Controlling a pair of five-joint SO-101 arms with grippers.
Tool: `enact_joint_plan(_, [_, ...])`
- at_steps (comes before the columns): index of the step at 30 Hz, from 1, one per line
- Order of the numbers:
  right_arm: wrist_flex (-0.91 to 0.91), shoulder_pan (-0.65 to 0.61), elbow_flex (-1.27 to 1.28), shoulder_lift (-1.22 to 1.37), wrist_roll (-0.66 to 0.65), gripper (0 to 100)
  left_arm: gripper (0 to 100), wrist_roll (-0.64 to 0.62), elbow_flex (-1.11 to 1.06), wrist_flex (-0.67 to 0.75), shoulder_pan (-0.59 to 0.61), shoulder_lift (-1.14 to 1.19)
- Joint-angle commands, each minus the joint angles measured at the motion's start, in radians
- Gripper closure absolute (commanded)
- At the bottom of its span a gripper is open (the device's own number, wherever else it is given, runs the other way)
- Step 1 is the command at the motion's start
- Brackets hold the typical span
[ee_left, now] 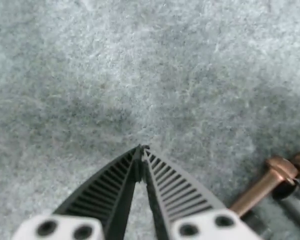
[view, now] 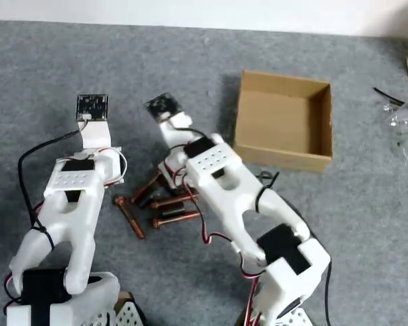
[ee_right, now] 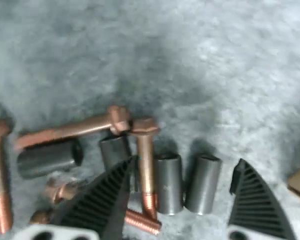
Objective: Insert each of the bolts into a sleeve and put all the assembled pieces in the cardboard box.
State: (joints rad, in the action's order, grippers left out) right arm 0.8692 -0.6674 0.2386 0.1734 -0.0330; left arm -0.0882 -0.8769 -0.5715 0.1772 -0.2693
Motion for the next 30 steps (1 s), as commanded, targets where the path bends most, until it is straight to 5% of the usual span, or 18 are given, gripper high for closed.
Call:
enact_joint_plan(1, [-0.024,0.033,-0.039,-0.012,0.064,72.4,99,-0.003,0.004,0.015,0.008,-0.038])
enact_joint_plan(20, [-0.127,0.033,0.053,-0.008,0.069,72.4,99,-0.003,0.002,0.009,0.008,-0.038])
enact_joint_plan(30, [-0.102,0.071,0.047,-0.010,0.184,72.4,99,-0.003,0.002,0.012,0.004,-0.038])
